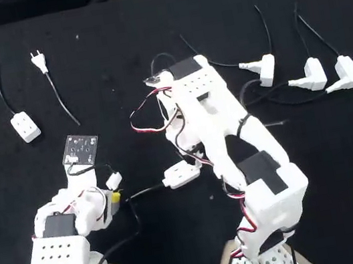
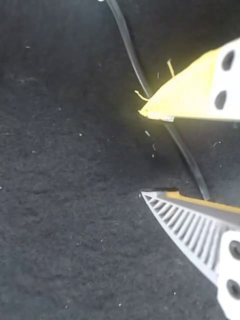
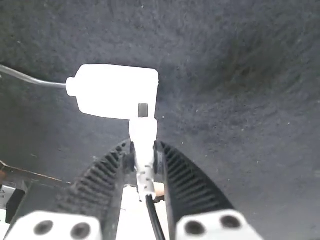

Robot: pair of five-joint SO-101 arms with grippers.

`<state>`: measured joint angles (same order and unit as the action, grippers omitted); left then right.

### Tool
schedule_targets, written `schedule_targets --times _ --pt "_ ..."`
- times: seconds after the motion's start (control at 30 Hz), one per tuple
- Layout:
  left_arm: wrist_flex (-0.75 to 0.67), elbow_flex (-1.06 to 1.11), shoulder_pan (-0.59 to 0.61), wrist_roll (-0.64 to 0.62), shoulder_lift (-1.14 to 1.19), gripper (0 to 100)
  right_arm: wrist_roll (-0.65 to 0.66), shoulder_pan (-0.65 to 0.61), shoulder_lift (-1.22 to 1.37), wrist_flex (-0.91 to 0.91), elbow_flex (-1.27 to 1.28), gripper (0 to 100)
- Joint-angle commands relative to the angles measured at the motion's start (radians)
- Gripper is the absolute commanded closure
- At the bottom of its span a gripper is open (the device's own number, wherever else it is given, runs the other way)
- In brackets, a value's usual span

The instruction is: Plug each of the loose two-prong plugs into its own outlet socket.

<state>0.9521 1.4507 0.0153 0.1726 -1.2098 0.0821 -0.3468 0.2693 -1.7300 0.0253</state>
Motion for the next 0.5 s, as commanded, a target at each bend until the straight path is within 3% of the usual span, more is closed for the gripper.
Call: schedule_targets --times 0.0,0.47 --pt "-0.017 -0.01 0.005 0.003 -0.015 77 -0.023 -0.031 -0.008 -0.029 -0.039 98.8" --pt "-0.015 -0.012 0.01 0.006 -0.015 77 -0.071 -0.006 0.016 -0.028 -0.042 98.8"
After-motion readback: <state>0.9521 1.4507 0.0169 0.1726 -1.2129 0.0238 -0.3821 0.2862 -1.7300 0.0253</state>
